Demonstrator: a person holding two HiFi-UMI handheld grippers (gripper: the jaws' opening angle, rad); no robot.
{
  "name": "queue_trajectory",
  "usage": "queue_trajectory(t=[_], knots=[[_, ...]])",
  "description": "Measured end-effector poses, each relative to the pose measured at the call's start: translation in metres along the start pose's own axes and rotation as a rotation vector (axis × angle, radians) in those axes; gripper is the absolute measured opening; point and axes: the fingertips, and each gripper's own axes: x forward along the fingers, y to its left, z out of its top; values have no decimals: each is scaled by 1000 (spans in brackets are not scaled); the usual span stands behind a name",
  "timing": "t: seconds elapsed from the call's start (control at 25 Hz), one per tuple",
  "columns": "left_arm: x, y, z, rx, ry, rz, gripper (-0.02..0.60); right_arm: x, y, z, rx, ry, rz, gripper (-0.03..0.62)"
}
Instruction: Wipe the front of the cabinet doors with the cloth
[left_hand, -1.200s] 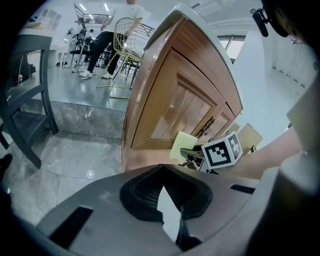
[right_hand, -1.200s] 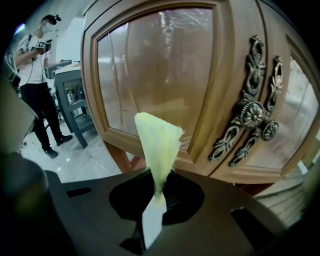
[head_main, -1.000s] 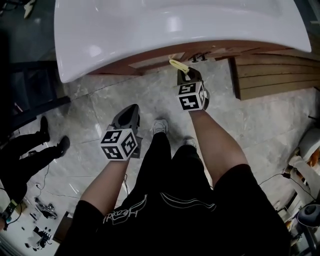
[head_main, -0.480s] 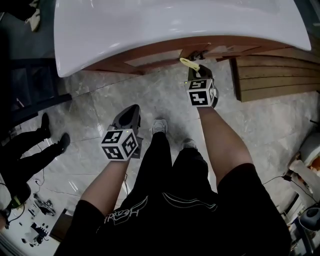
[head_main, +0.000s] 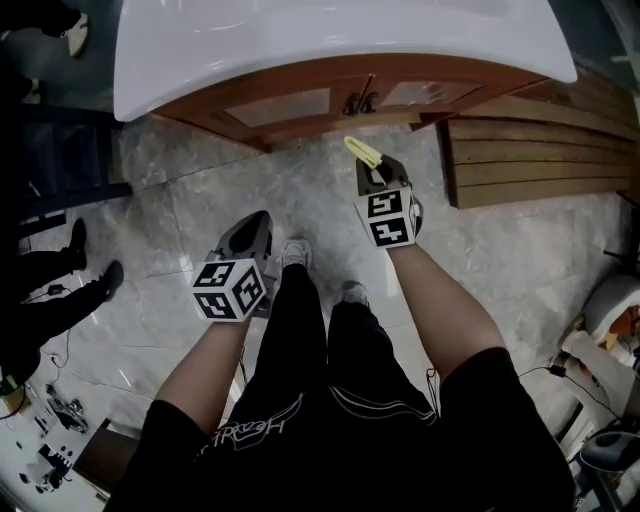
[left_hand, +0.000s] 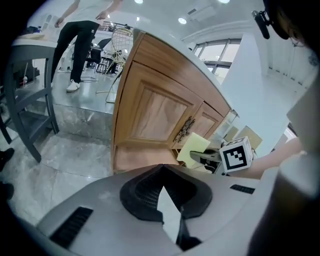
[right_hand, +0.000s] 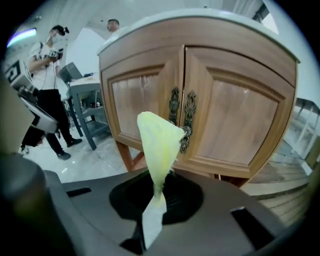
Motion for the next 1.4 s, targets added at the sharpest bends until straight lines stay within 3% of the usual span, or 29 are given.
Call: queue_trajectory(t=[0.16,0.36,0.48,0.68,0.8,0.92,1.0,1.24,1.4], knots=[[-21,-50,4,16,-28,-101,6,-72,20,18,17,-32,144,40],[-86,-136,21,55,-94,-207,6,-205,32,52,36,-83,335,40],[-135,-188,43,118,-124,-245,6,-286,40,79,7,-114,470,40],[-224,-281,81,242,-188,-375,6,-414,53,117,7,-199,608,40],[-269,-316,102,270,-234,-414,6,-466,59,139,-21,-238,620,40],[-301,-335,117,378,-277,-408,6,-504,70,160,-93,-302,609,40],[-324,-346,115,434,-285,-410,6,-525,86,163,-133,-315,612,40],[-405,-358,99,503,-348,-437,6,-581,145,172,-156,-384,590,40],[-465,-349,81,507,-399,-443,6,-620,194,174,-167,-429,580,40]])
